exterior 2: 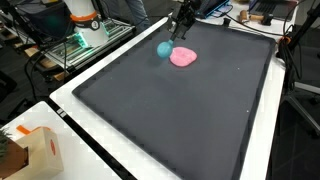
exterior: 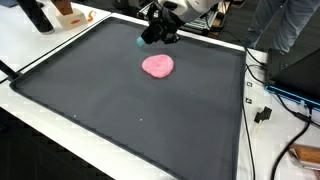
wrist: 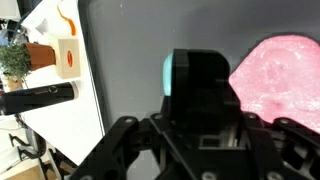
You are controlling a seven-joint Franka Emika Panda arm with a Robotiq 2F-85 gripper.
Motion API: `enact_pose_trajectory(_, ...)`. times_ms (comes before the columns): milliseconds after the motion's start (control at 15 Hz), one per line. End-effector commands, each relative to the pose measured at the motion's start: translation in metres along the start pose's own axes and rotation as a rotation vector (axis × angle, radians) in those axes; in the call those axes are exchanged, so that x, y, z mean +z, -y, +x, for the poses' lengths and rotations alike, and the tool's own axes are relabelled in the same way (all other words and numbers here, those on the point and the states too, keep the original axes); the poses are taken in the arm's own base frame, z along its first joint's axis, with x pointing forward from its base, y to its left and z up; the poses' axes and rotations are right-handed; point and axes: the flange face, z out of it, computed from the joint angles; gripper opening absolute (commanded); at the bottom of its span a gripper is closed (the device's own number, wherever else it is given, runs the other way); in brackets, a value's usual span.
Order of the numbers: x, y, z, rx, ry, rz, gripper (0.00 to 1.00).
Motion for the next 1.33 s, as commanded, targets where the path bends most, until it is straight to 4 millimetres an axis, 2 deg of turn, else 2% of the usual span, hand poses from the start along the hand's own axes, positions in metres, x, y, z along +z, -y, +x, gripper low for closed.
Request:
enact_pose_trajectory(0, 0.004, 0.012, 0.006, 0.124, -0.004, -0.061, 0.25)
enact_pose_trajectory(467, 0.001, 0.022, 0.005, 0.271, -0.019, -0.145, 0.25)
enact_pose_trajectory(1267, 0.015, 0.03, 0.0, 0.338, 0.026, -0.253, 0.25)
